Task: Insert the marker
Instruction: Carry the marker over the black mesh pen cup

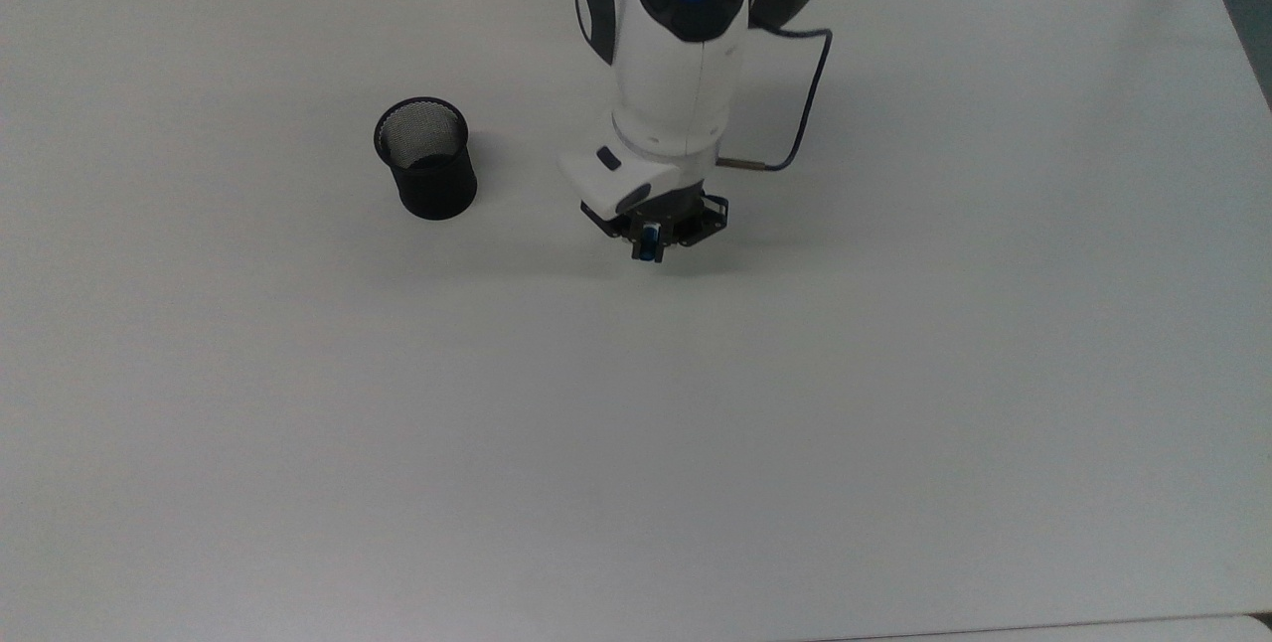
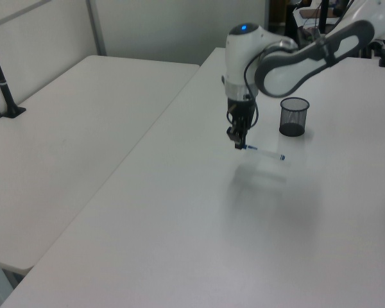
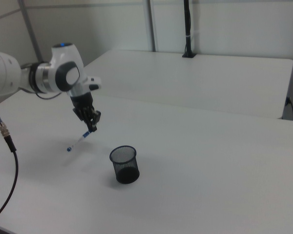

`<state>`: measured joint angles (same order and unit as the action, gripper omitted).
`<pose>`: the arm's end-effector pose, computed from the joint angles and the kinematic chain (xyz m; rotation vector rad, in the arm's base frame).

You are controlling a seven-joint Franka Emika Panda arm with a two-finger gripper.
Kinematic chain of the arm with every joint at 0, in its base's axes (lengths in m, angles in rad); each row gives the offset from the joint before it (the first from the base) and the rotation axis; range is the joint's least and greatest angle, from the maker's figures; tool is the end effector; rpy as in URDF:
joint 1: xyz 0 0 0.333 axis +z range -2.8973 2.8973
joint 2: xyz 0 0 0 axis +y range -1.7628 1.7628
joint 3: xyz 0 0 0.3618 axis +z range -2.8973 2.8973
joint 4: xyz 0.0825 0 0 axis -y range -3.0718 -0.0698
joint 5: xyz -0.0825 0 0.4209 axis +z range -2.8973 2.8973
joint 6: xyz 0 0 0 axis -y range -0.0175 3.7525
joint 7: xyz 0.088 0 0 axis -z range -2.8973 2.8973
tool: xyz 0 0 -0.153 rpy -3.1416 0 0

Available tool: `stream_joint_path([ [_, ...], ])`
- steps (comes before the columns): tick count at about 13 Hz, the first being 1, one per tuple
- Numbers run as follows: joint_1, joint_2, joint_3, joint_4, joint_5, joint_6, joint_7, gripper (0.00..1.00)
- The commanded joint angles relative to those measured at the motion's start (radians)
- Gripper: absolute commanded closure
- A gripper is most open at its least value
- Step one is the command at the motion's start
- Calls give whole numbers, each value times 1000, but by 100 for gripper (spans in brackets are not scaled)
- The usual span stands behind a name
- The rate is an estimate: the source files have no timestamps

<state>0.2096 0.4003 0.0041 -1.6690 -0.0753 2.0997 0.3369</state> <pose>0.7039 0.1457 0.3552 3.0845 -0.1335 0.0721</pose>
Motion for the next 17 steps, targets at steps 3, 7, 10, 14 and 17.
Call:
stream_joint_path([
  [3, -103, -265, -7, -43, 14, -202, -151, 90],
  [7, -228, -437, -16, -162, 89, -194, -393, 90],
  [10, -266, -491, -65, -216, 121, -152, -545, 89],
  [14, -269, -534, -110, -394, 126, 152, -627, 88],
  [17, -268, -499, -110, -494, 126, 432, -612, 88],
])
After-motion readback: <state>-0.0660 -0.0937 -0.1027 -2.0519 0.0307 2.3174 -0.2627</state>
